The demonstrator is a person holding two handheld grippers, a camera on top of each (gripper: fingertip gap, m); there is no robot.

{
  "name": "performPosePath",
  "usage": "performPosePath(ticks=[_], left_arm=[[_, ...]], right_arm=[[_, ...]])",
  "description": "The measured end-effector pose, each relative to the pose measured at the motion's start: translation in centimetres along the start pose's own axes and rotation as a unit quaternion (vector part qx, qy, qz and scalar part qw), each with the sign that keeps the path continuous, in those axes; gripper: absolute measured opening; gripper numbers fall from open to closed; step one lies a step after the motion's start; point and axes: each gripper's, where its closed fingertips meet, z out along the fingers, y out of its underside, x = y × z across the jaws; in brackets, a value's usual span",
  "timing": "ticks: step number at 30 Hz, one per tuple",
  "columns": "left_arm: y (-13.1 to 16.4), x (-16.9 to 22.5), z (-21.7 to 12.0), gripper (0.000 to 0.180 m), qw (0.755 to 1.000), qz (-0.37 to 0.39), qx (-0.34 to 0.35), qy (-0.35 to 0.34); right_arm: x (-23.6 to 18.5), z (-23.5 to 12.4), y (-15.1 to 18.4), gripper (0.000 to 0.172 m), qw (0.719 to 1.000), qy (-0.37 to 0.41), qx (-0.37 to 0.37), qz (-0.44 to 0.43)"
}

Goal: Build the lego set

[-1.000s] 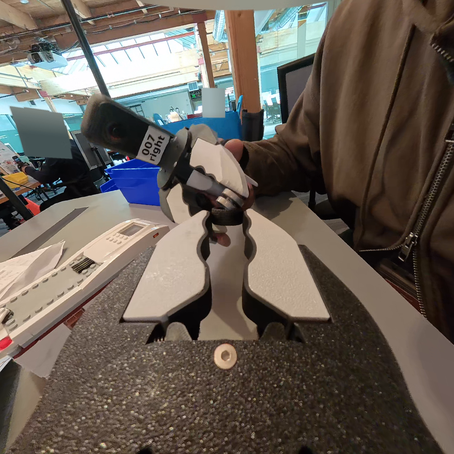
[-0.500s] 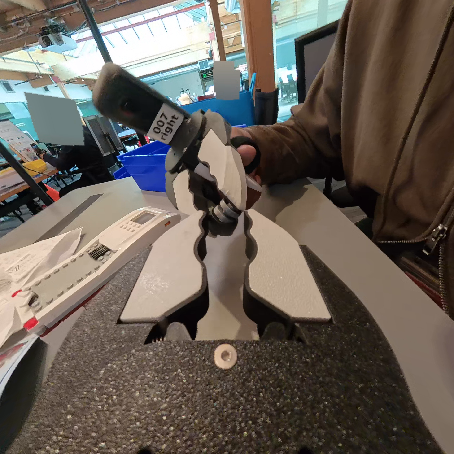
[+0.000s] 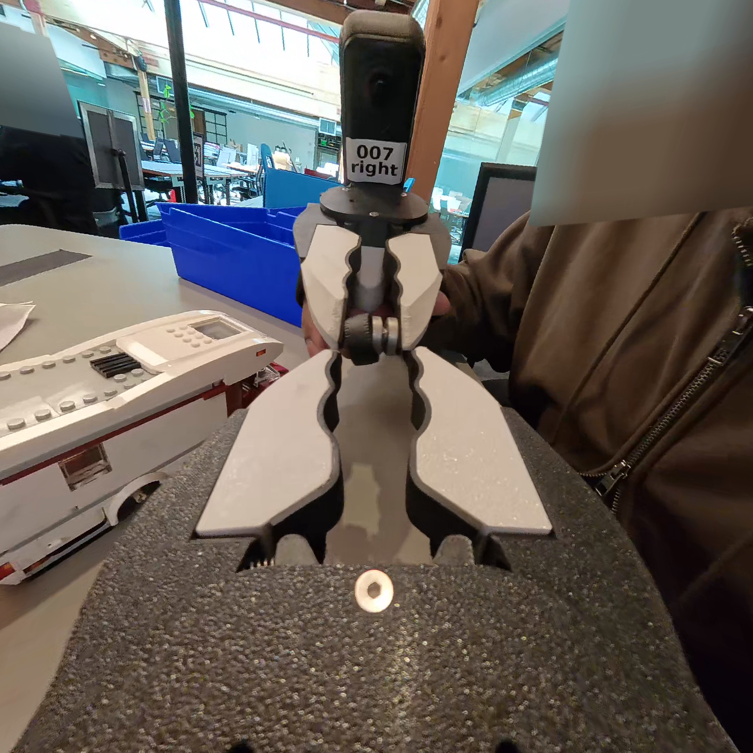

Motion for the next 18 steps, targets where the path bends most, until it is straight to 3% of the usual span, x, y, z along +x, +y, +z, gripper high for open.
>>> performPosePath(ticks=[11,18], left_arm=[[-0.1,0.2,0.1,0.026,0.999,-0.039,0.008,0.018],[-0.3,0.1,-0.1,0.019,0.999,-0.032,0.013,0.011]], right_arm=[[0.0,0.0,0.4,0.025,0.999,0.006,-0.003,-0.035],[0.1,0.6,1.9,0.023,0.997,0.026,-0.042,-0.064]])
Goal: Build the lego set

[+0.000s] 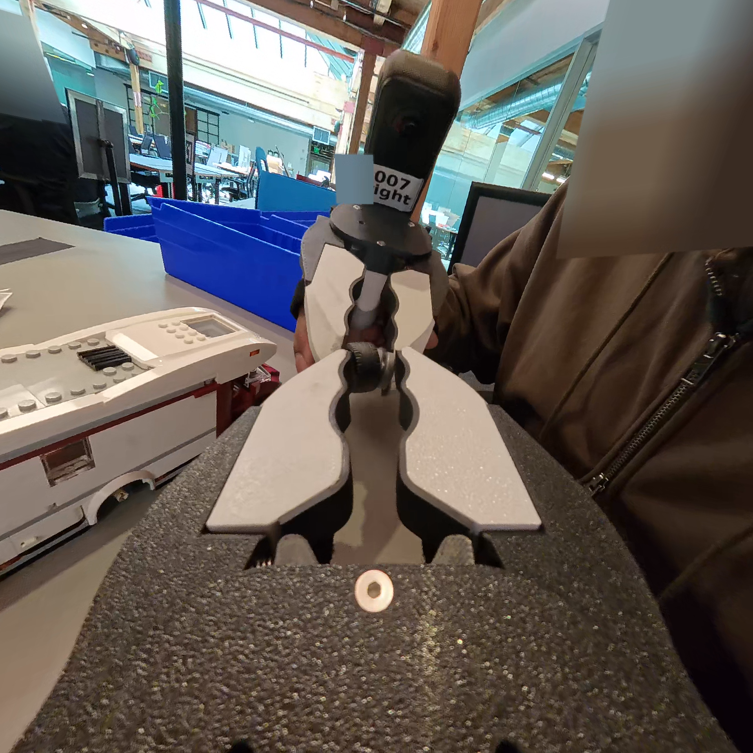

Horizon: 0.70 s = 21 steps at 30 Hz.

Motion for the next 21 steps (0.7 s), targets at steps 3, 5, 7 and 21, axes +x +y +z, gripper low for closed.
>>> performPosePath(ticks=[3,5,7,21], left_arm=[[0.0,0.0,0.0,0.019,1.000,0.004,-0.002,-0.003],[0.1,0.0,0.0,0.020,1.000,0.007,-0.004,-0.004],[0.1,-0.1,0.0,0.020,1.000,0.008,-0.006,-0.006],[1.0,-1.1,0.1,0.021,0.994,0.081,-0.049,-0.062]], right_arm=[[0.0,0.0,0.0,0.023,1.000,-0.001,0.001,-0.001],[0.1,0.0,0.0,0.024,1.000,-0.002,0.004,0.000],[0.2,0.0,0.1,0.024,1.000,0.002,0.004,-0.004],[0.8,0.1,0.6,0.022,0.999,0.032,-0.007,-0.020]])
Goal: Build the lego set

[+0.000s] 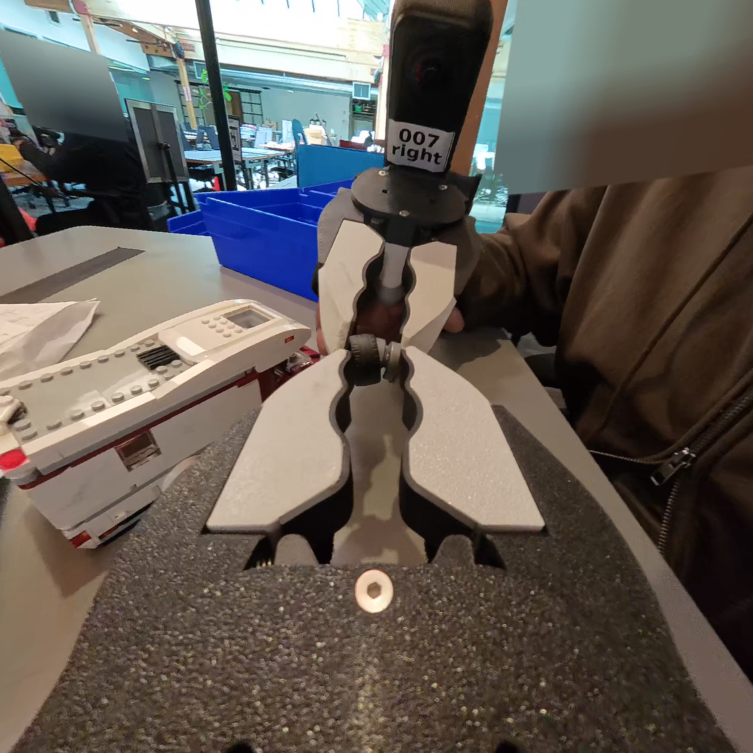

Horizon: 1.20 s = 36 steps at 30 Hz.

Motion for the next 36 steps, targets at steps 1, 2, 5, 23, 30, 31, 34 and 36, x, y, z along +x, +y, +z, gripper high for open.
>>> performPosePath(ticks=[1,2,5,23,30,31,34,36], left_arm=[[0.1,-0.1,0.0,0.021,1.000,0.010,-0.003,-0.006],[0.1,-0.2,0.0,0.021,1.000,0.019,-0.006,-0.011],[0.4,-0.3,0.0,0.021,0.999,0.044,-0.020,-0.023],[0.3,0.7,-0.1,0.020,0.998,-0.037,-0.008,0.043],[0.3,0.1,-0.1,0.020,0.999,-0.045,-0.007,0.025],[0.2,0.0,-0.1,0.021,0.999,-0.046,-0.005,0.025],[0.1,0.0,-0.2,0.023,0.999,-0.045,0.000,0.024],[-0.1,0.0,-0.2,0.023,0.999,-0.046,0.006,0.024]], right_arm=[[0.1,0.0,0.0,0.022,1.000,0.003,-0.002,-0.002],[0.1,0.0,0.1,0.022,1.000,0.007,-0.005,-0.005],[0.2,0.1,0.4,0.022,1.000,0.016,-0.017,-0.015],[-0.5,-0.1,-0.3,0.028,1.000,-0.018,0.016,0.004],[0.0,-0.2,-0.2,0.024,1.000,-0.007,0.016,0.010],[0.0,-0.2,-0.3,0.023,1.000,-0.008,0.017,0.012],[0.0,-0.1,-0.4,0.023,1.000,-0.011,0.023,0.015],[0.0,-0.2,-0.5,0.022,0.999,-0.011,0.028,0.016]])
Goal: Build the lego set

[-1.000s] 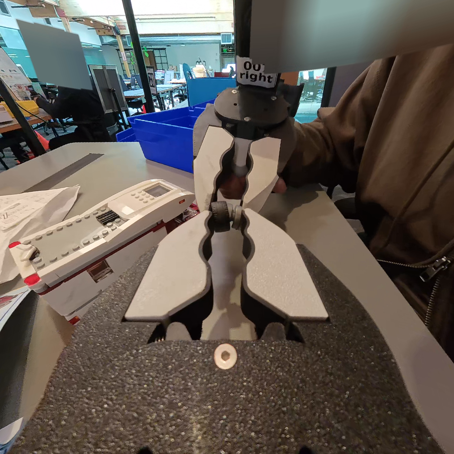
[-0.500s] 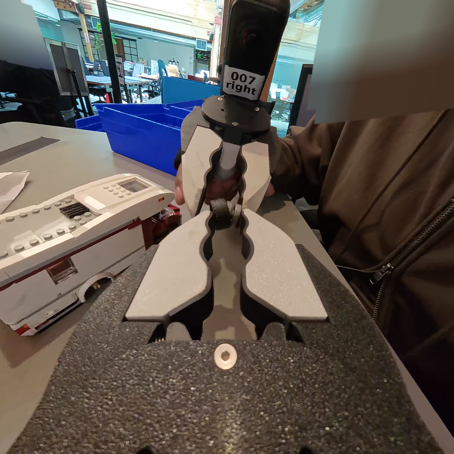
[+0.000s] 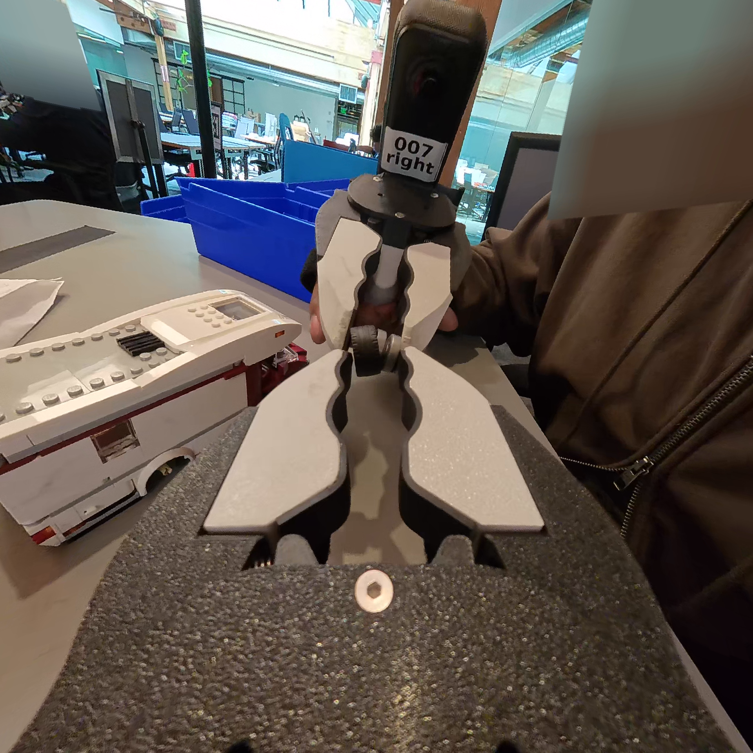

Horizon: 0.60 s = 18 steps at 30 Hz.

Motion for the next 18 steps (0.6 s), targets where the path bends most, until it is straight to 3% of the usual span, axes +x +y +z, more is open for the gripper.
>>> performPosePath(ticks=[18], left_arm=[[0.16,-0.34,0.05,0.021,0.998,0.058,-0.011,-0.032]], right_arm=[[0.15,0.24,0.42,0.022,1.000,0.012,-0.018,-0.006]])
